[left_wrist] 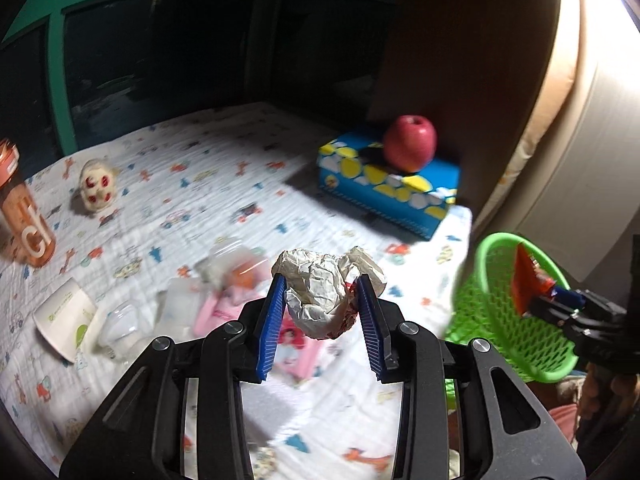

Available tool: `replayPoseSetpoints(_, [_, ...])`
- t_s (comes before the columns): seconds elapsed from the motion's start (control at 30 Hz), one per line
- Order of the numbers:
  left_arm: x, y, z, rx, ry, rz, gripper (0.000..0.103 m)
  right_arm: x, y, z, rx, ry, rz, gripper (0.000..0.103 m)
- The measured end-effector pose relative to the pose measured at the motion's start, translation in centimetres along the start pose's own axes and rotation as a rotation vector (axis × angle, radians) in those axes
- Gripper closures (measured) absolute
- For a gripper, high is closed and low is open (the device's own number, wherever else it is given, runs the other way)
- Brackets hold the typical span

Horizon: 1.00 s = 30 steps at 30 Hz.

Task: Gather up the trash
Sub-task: 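Drop the orange wrapper into the green basket with the right tool while the left tool drops the paper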

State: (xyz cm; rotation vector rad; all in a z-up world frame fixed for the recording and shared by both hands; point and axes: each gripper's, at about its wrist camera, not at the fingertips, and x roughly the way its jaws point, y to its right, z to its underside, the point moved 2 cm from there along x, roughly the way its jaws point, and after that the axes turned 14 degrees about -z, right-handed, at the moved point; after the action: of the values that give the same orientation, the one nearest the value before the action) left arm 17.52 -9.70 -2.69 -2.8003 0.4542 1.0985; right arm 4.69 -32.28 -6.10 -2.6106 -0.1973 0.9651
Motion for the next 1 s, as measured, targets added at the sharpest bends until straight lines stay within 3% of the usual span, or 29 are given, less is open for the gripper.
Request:
replayPoseSetpoints(0.23, [-1.6,6.4,-0.9,0.077,0.029,0.092,0.068,-2.7,4.0,2.1,0.061,0.005,0.071,0.036])
replayPoseSetpoints(0.6, [-2.1,14.1,-0.7,0.168,0.019,0.190,0.068,-5.5,7.4,3.9,0.111,0.039,0.110,0.021])
replayPoseSetpoints(1.0, [-1.6,20.2,0.9,0.248,-0.038,0.267,0.067,-10.2,9.3,3.8,0.132,0.155,0.165,0.020])
